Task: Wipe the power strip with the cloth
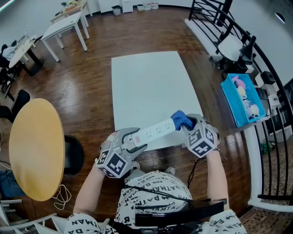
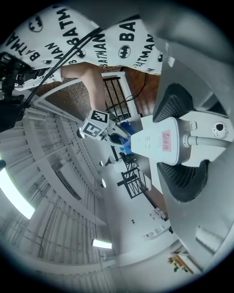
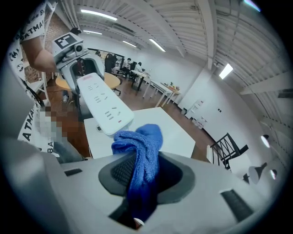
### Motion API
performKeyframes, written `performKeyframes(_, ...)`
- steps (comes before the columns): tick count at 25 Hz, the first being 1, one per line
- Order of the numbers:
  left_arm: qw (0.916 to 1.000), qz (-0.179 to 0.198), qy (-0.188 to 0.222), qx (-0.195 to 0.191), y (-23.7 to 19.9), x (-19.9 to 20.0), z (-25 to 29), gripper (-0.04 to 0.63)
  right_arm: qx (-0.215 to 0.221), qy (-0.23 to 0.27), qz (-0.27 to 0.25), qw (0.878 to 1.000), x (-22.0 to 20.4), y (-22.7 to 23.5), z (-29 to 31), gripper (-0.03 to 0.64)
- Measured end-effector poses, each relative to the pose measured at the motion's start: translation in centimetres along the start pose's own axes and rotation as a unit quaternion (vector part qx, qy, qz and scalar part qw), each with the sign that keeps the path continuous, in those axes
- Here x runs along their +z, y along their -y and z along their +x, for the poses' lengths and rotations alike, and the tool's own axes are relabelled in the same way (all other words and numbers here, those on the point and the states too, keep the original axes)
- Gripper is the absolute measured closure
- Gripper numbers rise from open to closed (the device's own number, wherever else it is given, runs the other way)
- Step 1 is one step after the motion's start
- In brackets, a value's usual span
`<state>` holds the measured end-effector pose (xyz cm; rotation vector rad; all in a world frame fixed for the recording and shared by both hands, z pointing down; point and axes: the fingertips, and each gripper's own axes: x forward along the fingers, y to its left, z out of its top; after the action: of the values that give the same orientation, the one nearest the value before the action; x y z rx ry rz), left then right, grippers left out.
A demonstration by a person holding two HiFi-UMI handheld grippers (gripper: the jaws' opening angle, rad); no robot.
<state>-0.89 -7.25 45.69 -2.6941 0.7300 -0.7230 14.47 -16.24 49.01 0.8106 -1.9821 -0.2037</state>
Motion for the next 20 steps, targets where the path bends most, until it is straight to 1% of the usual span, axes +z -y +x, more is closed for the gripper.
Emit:
performKeyframes(3, 0.9996, 0.018, -0.010, -0.017, 0.9, 0.1, 0.2, 0.316, -0.018, 0.006, 0.013, 1.000, 0.1, 1.8, -0.5, 0.497)
performKeyframes(6, 0.9986, 0.039, -0.017, -0.033, 2.2, 0.1, 0.8, 0.316, -0.017, 0.013, -0.005, 1.000, 1.2, 2.2, -0.7, 0.497)
performKeyframes(9, 0.9982, 0.043, -0.020, -0.038, 2.6, 0.1, 1.5, 0.316, 0.012, 0.012, -0.046, 0.999, 2.1, 0.6, -0.4, 0.497)
performKeyframes(13, 0.9970, 0.055, -0.033, -0.045, 2.5, -0.1, 2.0, 0.316, 0.055, 0.018, -0.091, 0.994, 3.0, -1.8, -0.6, 0.497)
performKeyframes(20, 0.9940, 0.079, -0.050, -0.057, 3.0, -0.5, 2.9, 0.316, 0.096, 0.017, -0.165, 0.982, 5.5, -5.2, -0.8, 0.497)
